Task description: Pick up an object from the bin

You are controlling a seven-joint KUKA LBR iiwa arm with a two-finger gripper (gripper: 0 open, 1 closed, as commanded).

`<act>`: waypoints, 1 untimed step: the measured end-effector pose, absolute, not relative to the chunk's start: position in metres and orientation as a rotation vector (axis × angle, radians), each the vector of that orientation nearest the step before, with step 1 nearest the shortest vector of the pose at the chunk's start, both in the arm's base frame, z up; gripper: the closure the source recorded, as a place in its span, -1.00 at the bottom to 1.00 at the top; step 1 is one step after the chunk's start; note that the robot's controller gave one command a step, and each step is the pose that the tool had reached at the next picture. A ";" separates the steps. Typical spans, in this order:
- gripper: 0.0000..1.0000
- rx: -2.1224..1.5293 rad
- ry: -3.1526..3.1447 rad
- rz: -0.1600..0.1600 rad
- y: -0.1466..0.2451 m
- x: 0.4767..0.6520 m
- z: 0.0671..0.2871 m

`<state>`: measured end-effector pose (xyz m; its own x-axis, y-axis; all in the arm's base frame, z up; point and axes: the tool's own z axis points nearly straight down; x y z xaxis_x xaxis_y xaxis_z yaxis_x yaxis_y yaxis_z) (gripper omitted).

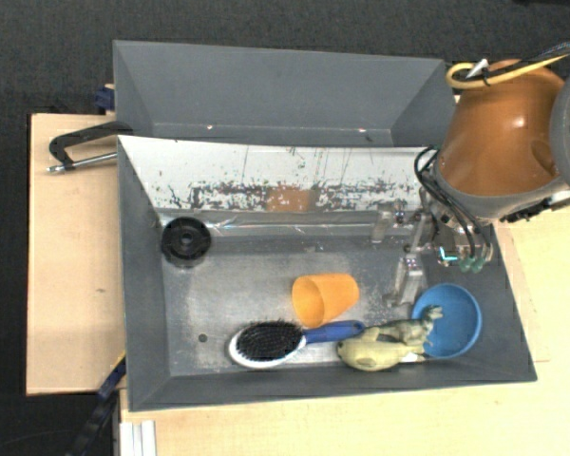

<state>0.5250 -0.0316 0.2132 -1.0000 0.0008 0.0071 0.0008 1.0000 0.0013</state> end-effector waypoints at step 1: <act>-1.00 0.102 -3.139 -0.003 0.009 0.505 0.093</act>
Offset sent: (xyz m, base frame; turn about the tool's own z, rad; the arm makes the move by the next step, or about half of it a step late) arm -0.0200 0.0392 -0.1181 -0.0640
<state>0.5051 0.0095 0.0925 -0.9979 -0.0650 0.0005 -0.0650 0.9979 0.0017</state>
